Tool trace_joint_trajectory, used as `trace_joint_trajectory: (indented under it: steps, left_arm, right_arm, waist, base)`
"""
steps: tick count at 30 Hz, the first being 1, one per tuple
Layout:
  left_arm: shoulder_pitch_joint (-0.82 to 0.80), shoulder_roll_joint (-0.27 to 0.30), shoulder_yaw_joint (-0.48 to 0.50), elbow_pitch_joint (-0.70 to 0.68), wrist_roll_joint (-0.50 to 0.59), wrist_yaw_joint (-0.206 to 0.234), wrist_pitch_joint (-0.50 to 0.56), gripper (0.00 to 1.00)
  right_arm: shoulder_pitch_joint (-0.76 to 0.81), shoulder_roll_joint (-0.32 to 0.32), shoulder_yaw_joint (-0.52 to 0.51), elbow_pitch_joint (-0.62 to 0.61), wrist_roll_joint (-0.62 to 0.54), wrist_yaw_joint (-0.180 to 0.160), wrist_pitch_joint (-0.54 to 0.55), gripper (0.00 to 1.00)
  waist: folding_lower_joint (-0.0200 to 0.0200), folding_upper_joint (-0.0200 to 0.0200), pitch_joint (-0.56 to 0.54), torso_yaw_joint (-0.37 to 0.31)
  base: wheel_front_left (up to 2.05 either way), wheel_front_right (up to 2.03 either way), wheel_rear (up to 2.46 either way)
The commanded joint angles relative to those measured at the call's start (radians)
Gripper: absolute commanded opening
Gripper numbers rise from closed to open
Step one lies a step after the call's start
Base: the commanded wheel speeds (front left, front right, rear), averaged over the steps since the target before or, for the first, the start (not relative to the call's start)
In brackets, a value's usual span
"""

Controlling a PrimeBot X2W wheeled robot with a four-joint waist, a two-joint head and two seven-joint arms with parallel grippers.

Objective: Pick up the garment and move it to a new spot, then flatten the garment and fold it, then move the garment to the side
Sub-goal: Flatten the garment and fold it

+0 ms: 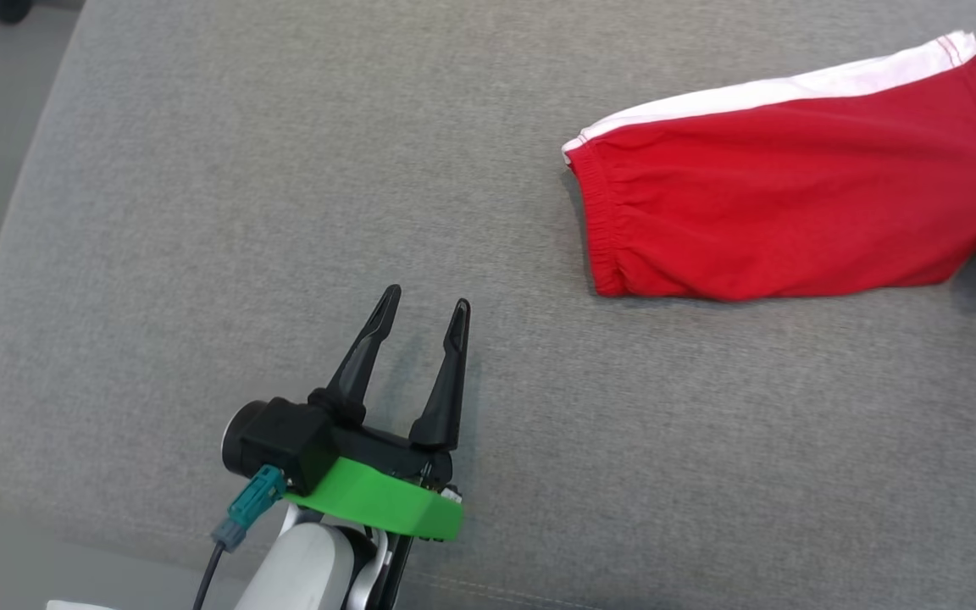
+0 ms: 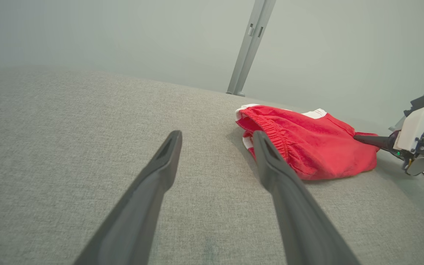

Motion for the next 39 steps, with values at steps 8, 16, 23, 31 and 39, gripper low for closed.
trace_joint_trajectory:
  steps: [8, 16, 23, 31, 39]
  left_arm:
    - [0.022, 0.001, 0.024, 0.004, 0.018, -0.002, -0.002, 1.00]
    - [0.033, 0.002, 0.019, 0.020, 0.024, -0.013, -0.002, 1.00]
    - [0.047, 0.002, 0.020, 0.032, 0.025, -0.016, -0.002, 1.00]
    - [0.067, 0.002, 0.015, 0.037, 0.016, -0.011, -0.002, 1.00]
    - [0.064, 0.002, 0.005, 0.038, 0.003, -0.009, -0.002, 1.00]
  right_arm:
    - [0.149, -0.007, 0.000, -0.074, 0.071, -0.002, -0.065, 0.00]
    - [0.203, -0.015, 0.004, -0.113, 0.085, -0.002, -0.092, 0.00]
    - [0.183, -0.002, 0.031, -0.156, 0.060, -0.002, -0.116, 0.00]
    - [0.124, 0.025, 0.092, -0.290, 0.008, -0.002, -0.105, 0.00]
    - [0.075, 0.077, 0.148, -0.408, -0.042, -0.002, -0.059, 0.00]
  waist:
    - [0.0000, 0.0000, -0.061, -0.124]
    - [0.0000, 0.0000, -0.084, -0.153]
    - [0.0000, 0.0000, -0.114, -0.151]
    - [0.0000, 0.0000, -0.150, -0.143]
    - [0.0000, 0.0000, -0.155, -0.114]
  base:
    - [0.00, 0.00, 0.00]
    - [0.00, 0.00, 0.00]
    - [0.00, 0.00, 0.00]
    - [0.00, 0.00, 0.00]
    - [0.00, 0.00, 0.00]
